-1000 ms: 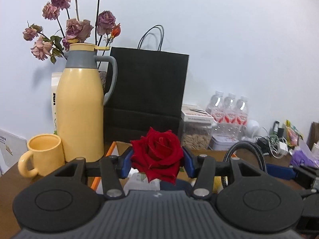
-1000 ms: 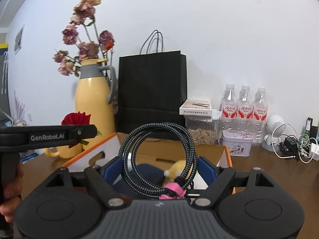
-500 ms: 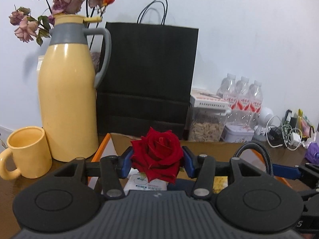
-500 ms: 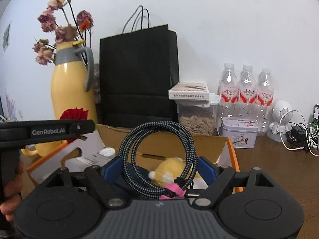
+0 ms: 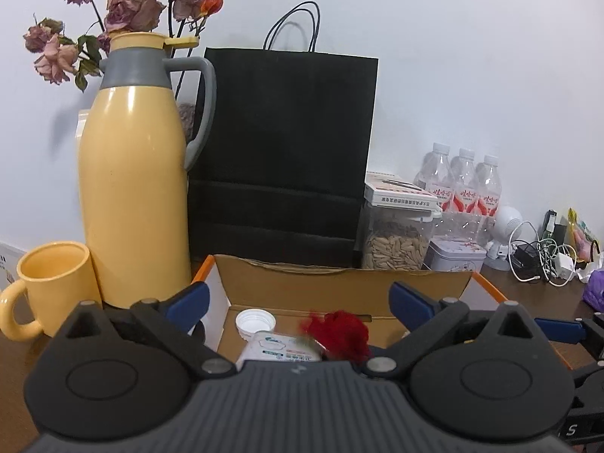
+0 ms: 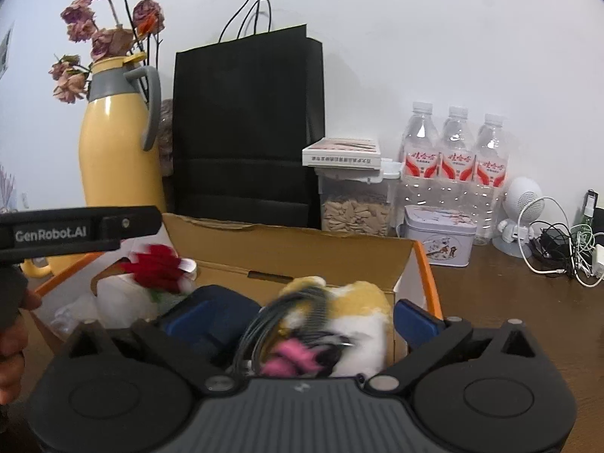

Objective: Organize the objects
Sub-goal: 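Carry the cable and rose into the box and open both tools, then move both tools back over the remaining table items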

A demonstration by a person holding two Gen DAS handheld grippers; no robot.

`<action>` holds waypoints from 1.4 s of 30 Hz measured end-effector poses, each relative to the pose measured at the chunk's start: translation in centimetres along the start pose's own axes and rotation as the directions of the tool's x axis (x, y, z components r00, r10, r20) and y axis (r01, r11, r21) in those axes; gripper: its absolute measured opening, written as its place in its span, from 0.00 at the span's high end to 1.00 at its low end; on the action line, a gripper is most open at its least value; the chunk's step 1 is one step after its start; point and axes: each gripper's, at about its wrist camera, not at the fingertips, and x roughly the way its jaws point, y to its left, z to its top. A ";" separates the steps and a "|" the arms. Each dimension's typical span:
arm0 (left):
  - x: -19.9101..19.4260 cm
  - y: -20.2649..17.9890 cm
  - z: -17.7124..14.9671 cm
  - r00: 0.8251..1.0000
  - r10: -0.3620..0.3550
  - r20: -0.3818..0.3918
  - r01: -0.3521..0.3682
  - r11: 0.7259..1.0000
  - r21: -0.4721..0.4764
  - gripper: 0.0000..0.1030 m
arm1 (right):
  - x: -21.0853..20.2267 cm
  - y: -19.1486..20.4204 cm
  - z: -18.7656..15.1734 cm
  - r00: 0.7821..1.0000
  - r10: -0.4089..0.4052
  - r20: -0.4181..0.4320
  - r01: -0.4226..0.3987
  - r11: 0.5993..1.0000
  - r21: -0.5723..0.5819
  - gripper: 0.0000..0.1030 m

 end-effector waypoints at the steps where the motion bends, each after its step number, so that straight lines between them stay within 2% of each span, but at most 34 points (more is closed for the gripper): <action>1: 0.0 0.0 0.0 1.000 0.002 0.001 -0.002 1.000 -0.001 0.00 | -0.1 -0.1 0.0 1.000 0.000 0.003 0.000 1.000 0.002 0.00; 11: -0.6 0.3 0.1 1.000 -0.018 0.000 0.018 1.000 -0.021 0.00 | -1.1 0.2 0.3 1.000 0.000 0.031 0.000 1.000 -0.003 0.00; 19: -4.2 0.7 0.7 0.997 -0.055 0.051 0.057 0.998 -0.029 0.00 | -4.0 0.8 0.4 0.997 0.001 0.083 0.001 1.000 -0.028 0.00; 22: -5.6 0.7 0.4 0.998 -0.058 0.040 0.059 0.998 -0.023 0.00 | -5.4 1.0 0.1 0.996 0.005 0.092 -0.002 0.999 -0.035 0.00; 34: -10.6 0.2 -2.8 0.996 -0.094 -0.012 0.094 0.995 0.025 0.00 | -10.8 2.3 -2.8 0.996 0.014 0.089 -0.009 0.998 -0.055 0.00; 42: -13.4 0.5 -5.6 0.992 -0.108 -0.061 0.110 0.994 0.024 0.00 | -13.0 3.0 -6.3 0.999 0.035 0.032 -0.033 0.998 -0.048 0.00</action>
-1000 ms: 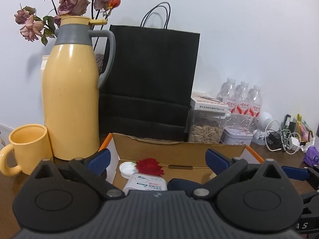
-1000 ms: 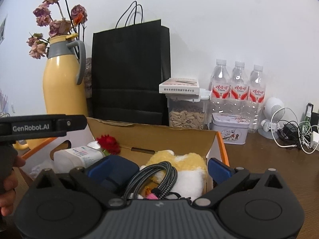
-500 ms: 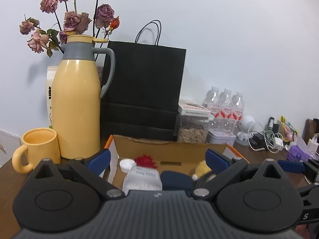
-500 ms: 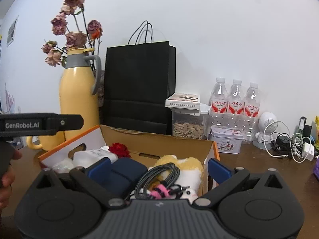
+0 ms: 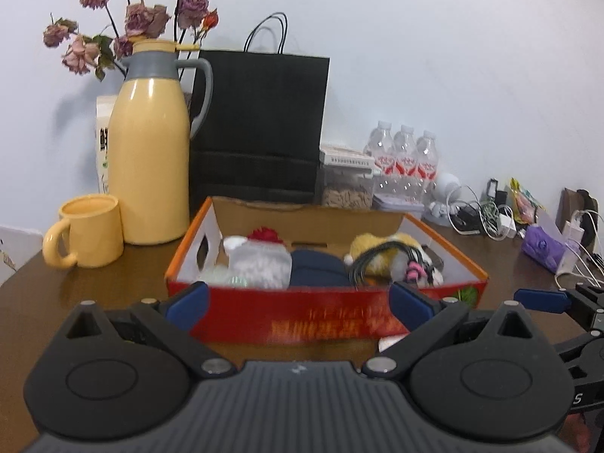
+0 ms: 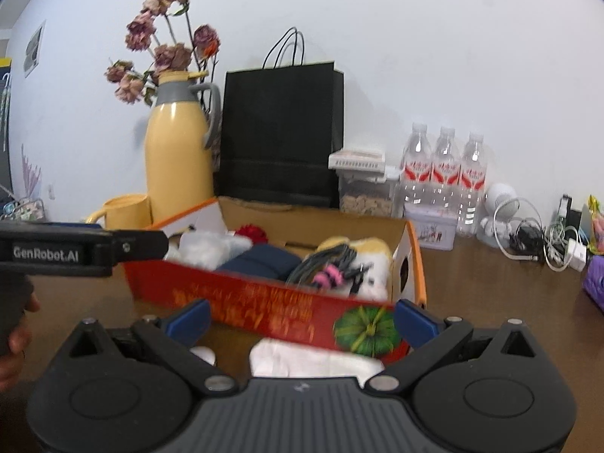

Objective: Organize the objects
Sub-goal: 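Move both tools back over the remaining table items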

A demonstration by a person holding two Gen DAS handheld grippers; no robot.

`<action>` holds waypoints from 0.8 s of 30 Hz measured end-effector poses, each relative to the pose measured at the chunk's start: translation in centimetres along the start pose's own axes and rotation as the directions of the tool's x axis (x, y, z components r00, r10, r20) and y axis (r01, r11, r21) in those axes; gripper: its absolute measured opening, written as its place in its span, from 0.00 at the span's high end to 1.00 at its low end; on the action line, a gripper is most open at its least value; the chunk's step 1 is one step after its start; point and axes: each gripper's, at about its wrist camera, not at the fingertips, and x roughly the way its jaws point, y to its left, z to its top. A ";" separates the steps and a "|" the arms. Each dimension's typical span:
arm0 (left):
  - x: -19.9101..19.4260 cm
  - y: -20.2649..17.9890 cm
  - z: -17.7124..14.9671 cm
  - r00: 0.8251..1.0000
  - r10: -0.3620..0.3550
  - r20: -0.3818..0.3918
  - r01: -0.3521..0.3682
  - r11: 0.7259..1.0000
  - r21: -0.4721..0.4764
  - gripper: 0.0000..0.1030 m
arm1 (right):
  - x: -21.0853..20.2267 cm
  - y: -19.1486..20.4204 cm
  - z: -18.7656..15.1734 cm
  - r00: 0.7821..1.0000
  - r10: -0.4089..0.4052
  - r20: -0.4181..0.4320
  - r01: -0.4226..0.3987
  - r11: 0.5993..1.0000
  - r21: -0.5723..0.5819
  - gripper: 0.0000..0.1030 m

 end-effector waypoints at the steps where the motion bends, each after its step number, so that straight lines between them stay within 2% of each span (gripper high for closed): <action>1: -0.3 0.2 -0.4 1.000 -0.010 -0.010 0.010 1.000 -0.005 0.00 | -0.3 0.1 -0.4 1.000 0.002 -0.006 -0.002 1.000 -0.002 0.00; 5: -1.3 0.6 -2.0 1.000 0.014 -0.027 -0.014 1.000 0.007 0.00 | -1.3 0.5 -2.1 0.999 0.012 -0.033 -0.012 1.000 -0.004 0.00; 15: -3.7 2.5 -4.5 0.999 0.023 -0.048 -0.024 1.000 -0.011 0.00 | -2.6 1.6 -4.4 0.996 0.022 -0.089 -0.023 1.000 -0.009 0.00; 24: -3.5 3.4 -4.8 0.997 0.034 -0.067 -0.037 0.998 -0.048 0.00 | -2.3 2.0 -4.8 0.992 0.018 -0.121 -0.020 1.000 -0.016 0.00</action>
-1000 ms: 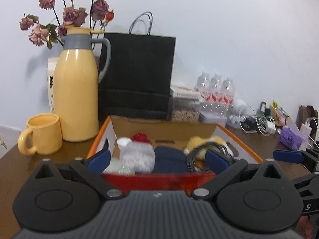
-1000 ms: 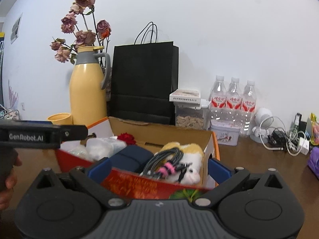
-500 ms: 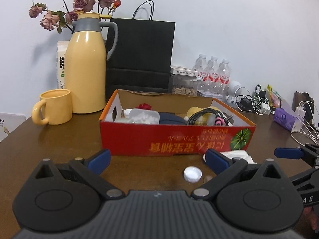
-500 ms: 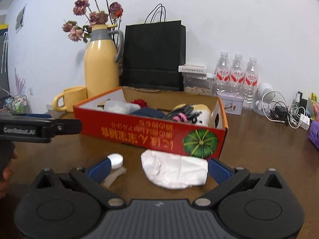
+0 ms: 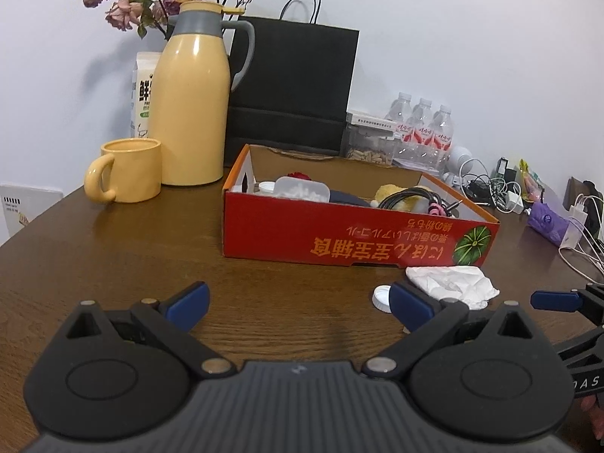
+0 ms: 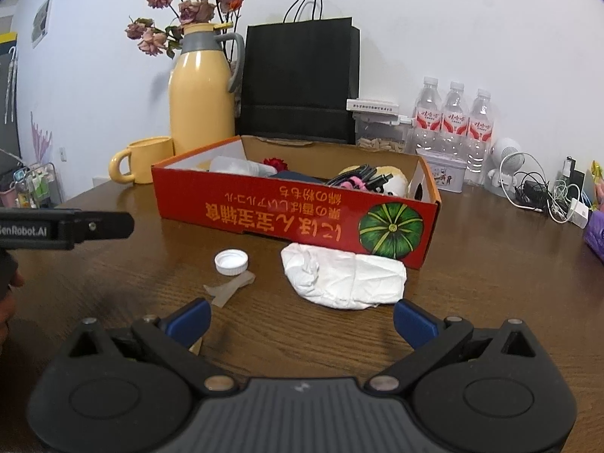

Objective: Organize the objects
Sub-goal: 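Grasp the white tissue with the right tool while the left approaches the white cap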

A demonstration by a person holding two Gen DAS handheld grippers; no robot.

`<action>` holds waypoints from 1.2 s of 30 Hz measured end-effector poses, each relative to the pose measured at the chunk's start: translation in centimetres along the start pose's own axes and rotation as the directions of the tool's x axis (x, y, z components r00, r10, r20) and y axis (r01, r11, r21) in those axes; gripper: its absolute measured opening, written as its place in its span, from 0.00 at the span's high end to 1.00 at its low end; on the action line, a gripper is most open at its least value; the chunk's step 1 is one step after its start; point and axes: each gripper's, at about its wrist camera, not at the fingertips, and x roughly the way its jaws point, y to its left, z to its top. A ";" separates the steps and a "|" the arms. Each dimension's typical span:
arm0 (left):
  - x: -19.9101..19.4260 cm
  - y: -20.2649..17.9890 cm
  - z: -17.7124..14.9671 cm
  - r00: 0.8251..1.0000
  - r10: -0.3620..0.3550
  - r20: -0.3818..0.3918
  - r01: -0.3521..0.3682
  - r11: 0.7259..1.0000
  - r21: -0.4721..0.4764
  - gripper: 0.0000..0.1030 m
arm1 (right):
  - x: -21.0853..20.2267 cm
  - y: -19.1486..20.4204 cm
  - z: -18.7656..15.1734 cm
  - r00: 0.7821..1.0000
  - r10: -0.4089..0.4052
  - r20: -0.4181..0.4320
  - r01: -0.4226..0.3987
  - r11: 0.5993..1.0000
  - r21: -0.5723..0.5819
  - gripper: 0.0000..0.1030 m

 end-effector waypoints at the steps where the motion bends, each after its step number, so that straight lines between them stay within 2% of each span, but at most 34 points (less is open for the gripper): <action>1: 0.1 0.1 0.0 1.000 -0.001 -0.003 0.001 1.000 -0.003 0.00 | 0.0 -0.1 0.0 1.000 0.001 -0.001 -0.001 1.000 0.003 0.00; 9: 0.4 0.3 0.0 1.000 0.003 -0.015 -0.004 1.000 -0.022 0.00 | 1.1 -0.7 0.3 0.999 -0.023 -0.034 0.024 0.999 0.030 0.00; 15: 0.6 0.5 -0.1 0.999 0.006 -0.033 -0.007 0.999 -0.037 0.00 | 3.6 -2.3 2.1 0.996 -0.046 -0.073 0.052 0.996 0.078 0.00; 22: 1.0 0.8 -0.1 0.999 0.006 -0.051 -0.008 0.999 -0.050 0.00 | 7.7 -3.5 4.3 0.984 -0.063 -0.166 0.074 0.995 0.065 0.00; 25: 1.1 0.8 -0.2 0.998 0.005 -0.058 -0.008 0.999 -0.054 0.00 | 9.5 -3.8 4.3 0.978 -0.042 -0.205 0.060 0.995 0.084 0.00; 27: 1.2 0.9 -0.2 0.998 0.003 -0.068 -0.007 0.998 -0.057 0.00 | 9.8 -3.6 3.7 0.983 -0.048 -0.180 0.062 0.995 0.073 0.00; 36: 1.5 0.8 -0.2 0.997 0.013 -0.079 -0.017 0.998 -0.055 0.00 | 9.8 -3.6 3.7 0.984 -0.045 -0.173 0.058 0.996 0.071 0.00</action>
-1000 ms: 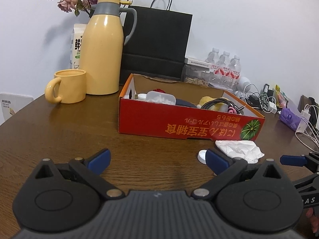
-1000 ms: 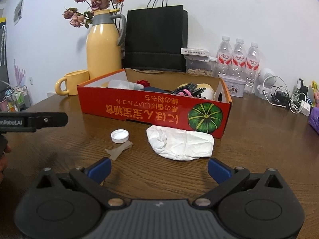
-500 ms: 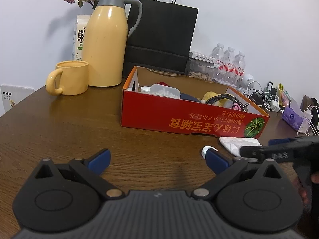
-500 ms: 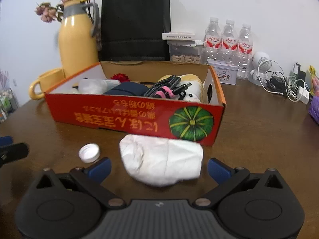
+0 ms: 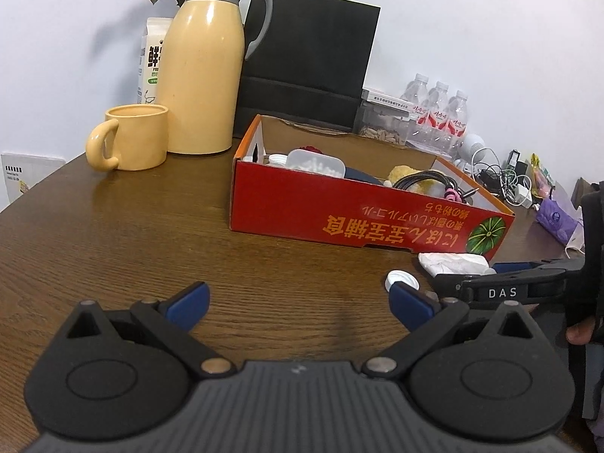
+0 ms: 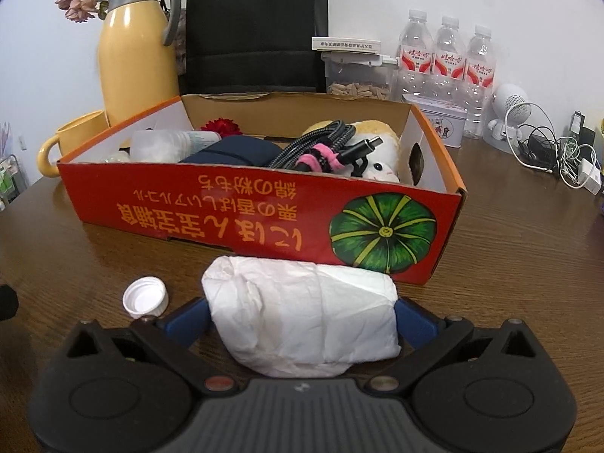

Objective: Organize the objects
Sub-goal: 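Grasp the white tissue with the right tool while the left approaches the white cap, then grasp the white bottle cap with the left tool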

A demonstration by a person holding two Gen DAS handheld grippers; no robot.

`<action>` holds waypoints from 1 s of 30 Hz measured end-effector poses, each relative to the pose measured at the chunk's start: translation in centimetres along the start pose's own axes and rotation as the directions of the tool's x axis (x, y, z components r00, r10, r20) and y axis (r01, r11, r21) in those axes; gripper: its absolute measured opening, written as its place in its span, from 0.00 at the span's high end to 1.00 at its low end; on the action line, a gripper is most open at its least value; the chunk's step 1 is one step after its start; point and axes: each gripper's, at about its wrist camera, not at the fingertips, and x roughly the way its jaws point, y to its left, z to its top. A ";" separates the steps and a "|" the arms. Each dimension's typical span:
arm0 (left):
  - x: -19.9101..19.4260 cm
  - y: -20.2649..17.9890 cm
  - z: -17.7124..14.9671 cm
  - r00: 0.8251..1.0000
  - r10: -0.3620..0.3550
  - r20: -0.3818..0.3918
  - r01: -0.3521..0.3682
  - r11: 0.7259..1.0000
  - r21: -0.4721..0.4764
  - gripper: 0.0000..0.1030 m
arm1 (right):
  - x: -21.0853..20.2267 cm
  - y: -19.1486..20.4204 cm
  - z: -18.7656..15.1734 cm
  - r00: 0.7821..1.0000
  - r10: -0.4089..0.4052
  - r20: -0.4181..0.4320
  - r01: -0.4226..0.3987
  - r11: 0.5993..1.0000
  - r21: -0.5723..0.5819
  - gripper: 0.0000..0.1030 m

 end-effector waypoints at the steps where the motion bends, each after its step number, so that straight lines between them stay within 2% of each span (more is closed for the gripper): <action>1: 0.0 0.0 0.0 1.000 0.003 -0.001 -0.003 1.000 0.001 0.00 | 0.0 0.0 0.0 1.000 0.000 0.000 0.000 1.000 0.000 0.00; 6: 0.1 0.0 -0.1 1.000 0.015 -0.002 -0.015 1.000 0.002 0.00 | 0.0 0.0 0.0 1.000 0.002 0.004 -0.002 1.000 0.008 0.00; 13: 0.4 0.4 0.0 0.999 0.047 -0.004 -0.047 0.999 -0.023 0.00 | -0.6 0.0 -0.1 0.999 0.020 0.029 -0.021 1.000 0.015 0.11; 15: 0.4 0.6 0.0 0.999 0.052 -0.009 -0.053 0.998 -0.028 0.00 | -0.8 0.1 -0.1 0.999 0.021 0.035 -0.022 1.000 0.011 0.16; 17: 0.4 0.6 0.0 0.999 0.053 -0.009 -0.054 0.998 -0.026 0.00 | -1.1 0.2 -0.2 0.999 0.026 0.045 -0.027 1.000 0.011 0.32; 30: 0.8 0.4 -0.1 0.998 0.067 -0.021 -0.068 0.998 -0.019 0.00 | -2.4 0.3 -0.9 0.996 0.025 0.084 -0.025 1.000 0.001 0.36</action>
